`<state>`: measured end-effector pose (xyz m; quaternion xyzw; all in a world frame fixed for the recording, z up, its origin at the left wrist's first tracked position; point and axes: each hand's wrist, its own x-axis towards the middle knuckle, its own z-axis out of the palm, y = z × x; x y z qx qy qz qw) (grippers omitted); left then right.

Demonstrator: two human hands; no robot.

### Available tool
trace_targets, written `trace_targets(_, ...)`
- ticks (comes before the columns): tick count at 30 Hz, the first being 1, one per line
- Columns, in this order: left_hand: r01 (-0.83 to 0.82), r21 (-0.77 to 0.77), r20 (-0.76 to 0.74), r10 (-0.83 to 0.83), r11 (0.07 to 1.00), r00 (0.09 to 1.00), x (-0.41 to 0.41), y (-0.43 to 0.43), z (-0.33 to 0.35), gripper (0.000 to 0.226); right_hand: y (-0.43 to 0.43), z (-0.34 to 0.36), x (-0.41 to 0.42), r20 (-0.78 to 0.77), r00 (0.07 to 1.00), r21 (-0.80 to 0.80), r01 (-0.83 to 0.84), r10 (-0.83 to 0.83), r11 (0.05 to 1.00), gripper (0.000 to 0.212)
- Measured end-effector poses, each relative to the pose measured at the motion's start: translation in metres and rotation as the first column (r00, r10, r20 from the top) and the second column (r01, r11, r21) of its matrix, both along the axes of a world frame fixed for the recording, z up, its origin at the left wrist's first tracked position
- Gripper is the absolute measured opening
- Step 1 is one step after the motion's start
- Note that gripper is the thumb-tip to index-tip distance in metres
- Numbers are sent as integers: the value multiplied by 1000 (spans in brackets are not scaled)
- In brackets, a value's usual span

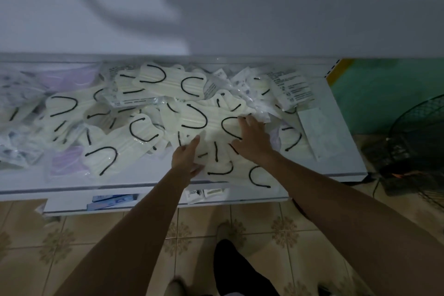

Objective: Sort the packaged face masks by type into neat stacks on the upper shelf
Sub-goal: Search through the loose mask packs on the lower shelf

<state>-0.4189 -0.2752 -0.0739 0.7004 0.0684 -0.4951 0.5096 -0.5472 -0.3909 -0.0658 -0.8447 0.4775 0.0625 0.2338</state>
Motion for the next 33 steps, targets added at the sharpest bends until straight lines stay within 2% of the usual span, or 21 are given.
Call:
trace_targets(2,7,3,15,-7,1000,1000,-1,-3,2,30,-1,-6,-9,-11,996,96,-92,94,991,77)
trace_targets(4,-5,8,20,5,1000,1000,-3,-6,3,36,8,-10,-9,31,979,168,-202,200,965,79)
trace_targets(9,-48,80,27,46,996,999,7,1,-2,47,24,-1,0,233,943,275,-298,238,914,68)
trace_targets(11,-29,98,90,21,995,996,11,5,-7,53,21,4,1,206,968,147,-179,147,973,57)
trace_targets(13,-11,88,147,-2,996,989,13,8,-8,54,13,9,-6,43,996,-107,85,-81,991,41)
trace_targets(14,-12,76,155,0,997,988,13,10,-7,54,10,13,-12,-54,976,-118,202,-209,972,38)
trace_targets(15,-19,68,153,8,998,988,13,12,-7,52,9,21,-17,-190,940,-2,290,-285,957,41)
trace_targets(16,-16,63,145,7,998,989,12,14,-6,50,9,25,-21,-324,901,198,363,-289,910,47)
trace_targets(17,-3,58,130,-5,998,992,12,17,-4,48,11,32,-23,-399,874,406,440,-278,801,54)
trace_targets(18,22,56,106,-28,998,994,12,20,-2,44,15,35,-22,-407,866,543,485,-290,686,58)
trace_targets(19,59,52,83,-63,997,995,12,22,-1,40,16,36,-18,-355,877,605,479,-324,635,59)
trace_targets(21,109,38,33,-110,993,993,13,29,3,31,17,31,-2,-211,893,616,438,-399,655,52)
trace_targets(23,89,5,-33,-89,996,995,15,36,6,24,16,24,12,-75,870,635,418,-487,650,38)
trace_targets(25,73,1,-24,-73,997,997,20,42,2,30,15,15,21,40,857,667,359,-513,653,20)
trace_targets(28,72,71,127,-80,995,989,20,42,-5,51,20,0,14,149,886,545,297,-440,784,15)
trace_targets(31,93,187,340,-154,978,928,16,39,-3,46,29,-13,-9,219,912,297,277,-348,914,41)
trace_targets(33,139,207,416,-215,969,883,14,38,1,43,32,-15,-21,300,888,249,280,-348,927,39)
